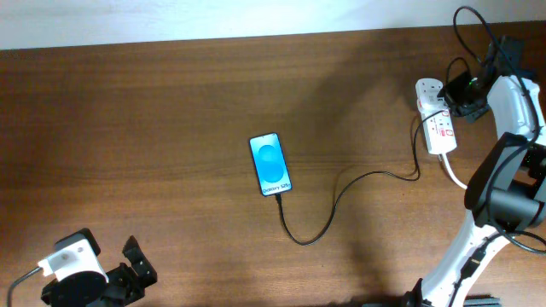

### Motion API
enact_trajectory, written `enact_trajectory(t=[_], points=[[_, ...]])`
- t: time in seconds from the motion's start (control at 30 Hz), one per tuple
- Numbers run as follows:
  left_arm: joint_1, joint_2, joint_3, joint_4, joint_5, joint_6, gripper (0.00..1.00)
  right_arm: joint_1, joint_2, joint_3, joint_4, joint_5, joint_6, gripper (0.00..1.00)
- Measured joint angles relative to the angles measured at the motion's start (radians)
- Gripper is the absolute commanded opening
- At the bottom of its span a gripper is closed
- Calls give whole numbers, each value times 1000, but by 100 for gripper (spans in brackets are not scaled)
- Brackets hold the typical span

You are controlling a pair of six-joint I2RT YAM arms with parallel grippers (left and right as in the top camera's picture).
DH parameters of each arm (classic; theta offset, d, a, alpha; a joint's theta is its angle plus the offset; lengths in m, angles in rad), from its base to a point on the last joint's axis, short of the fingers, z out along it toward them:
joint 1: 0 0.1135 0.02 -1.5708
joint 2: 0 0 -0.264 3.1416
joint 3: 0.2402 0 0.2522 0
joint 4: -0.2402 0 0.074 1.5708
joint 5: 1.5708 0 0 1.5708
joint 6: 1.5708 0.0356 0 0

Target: Plug charger to phone and switch on socket

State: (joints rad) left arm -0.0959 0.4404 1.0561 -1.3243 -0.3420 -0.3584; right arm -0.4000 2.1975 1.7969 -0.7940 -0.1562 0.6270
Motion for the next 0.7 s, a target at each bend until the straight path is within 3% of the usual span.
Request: enact_trajectory(t=[0.17,0.7], points=[[0,-16,0,1,0,0,99,-5,1,2,11,2,8,4],[0,-332,-39,5,0,0,99,-12,55,13,-31,0,29,4]])
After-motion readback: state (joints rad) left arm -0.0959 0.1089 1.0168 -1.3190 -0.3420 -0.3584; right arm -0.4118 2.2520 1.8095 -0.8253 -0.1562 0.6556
